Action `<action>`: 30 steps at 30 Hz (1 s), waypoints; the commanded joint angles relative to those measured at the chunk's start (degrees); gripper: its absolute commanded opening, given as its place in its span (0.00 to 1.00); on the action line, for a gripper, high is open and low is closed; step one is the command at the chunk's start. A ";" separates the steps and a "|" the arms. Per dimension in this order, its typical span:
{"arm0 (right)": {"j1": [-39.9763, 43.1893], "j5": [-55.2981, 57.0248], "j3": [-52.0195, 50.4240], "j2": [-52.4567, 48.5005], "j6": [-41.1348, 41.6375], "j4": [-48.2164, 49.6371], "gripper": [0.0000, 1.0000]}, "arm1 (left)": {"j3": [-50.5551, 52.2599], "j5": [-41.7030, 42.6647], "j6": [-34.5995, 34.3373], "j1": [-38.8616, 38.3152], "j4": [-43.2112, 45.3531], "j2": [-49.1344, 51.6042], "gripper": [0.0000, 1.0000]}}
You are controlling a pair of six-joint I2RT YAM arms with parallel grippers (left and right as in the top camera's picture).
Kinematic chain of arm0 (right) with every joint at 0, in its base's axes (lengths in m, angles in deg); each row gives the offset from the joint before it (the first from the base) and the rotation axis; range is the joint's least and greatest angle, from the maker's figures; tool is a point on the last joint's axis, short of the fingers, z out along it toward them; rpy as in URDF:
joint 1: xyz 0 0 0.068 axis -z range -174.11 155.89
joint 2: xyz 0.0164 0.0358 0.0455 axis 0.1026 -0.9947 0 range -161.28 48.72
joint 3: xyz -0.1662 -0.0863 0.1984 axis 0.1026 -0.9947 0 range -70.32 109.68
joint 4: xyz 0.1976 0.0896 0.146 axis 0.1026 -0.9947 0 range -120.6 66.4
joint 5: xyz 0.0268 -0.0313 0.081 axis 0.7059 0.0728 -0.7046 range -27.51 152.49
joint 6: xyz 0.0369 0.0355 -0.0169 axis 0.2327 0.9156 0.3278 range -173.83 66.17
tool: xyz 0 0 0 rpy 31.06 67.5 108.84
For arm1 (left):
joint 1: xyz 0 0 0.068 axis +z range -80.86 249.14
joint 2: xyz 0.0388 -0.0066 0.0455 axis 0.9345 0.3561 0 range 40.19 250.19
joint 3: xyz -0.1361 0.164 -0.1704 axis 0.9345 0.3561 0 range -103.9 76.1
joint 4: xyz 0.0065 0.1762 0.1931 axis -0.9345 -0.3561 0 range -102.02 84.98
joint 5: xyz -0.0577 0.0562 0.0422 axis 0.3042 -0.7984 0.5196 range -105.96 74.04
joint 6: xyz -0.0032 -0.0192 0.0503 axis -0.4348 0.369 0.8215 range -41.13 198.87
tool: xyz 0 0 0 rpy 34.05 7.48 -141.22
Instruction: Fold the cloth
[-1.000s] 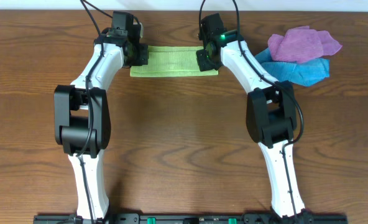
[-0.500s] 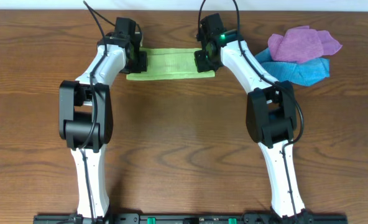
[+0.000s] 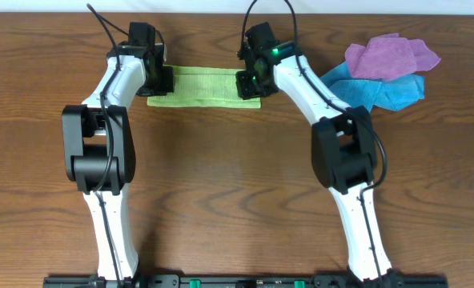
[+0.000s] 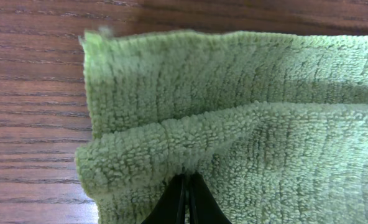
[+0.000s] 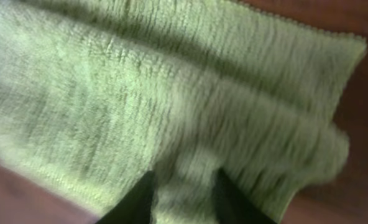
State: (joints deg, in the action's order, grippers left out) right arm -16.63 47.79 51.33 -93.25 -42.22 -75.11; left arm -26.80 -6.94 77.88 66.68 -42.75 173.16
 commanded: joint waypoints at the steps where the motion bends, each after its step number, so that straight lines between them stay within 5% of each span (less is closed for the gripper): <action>1: 3.65 -5.86 -0.20 8.72 -1.92 -0.83 0.62 | 0.94 -1.92 1.25 0.66 -1.05 1.20 0.06; 4: 8.39 -13.14 -0.26 12.92 -7.50 -2.93 0.80 | 0.94 -1.92 1.25 0.66 -1.07 1.20 0.06; 9: 16.06 -24.24 -4.22 13.27 -9.20 -2.36 0.82 | 0.94 -1.90 1.25 0.66 -1.03 1.20 0.06; 14: 16.68 -38.84 -17.16 9.75 -1.51 15.39 0.82 | 0.94 -1.90 1.25 0.66 -0.94 1.20 0.06; 18: 15.43 -40.00 -21.11 7.13 3.80 23.28 0.87 | 0.94 -1.88 1.25 0.66 -0.63 1.20 0.06; 30: 11.65 -38.60 -21.29 1.84 5.75 26.62 0.83 | 0.94 -1.49 1.25 0.57 -0.70 1.20 0.06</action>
State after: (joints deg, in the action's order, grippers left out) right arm -4.33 8.91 29.69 -89.23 -37.91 -48.38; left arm -26.80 -6.94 77.90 66.68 -42.69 173.16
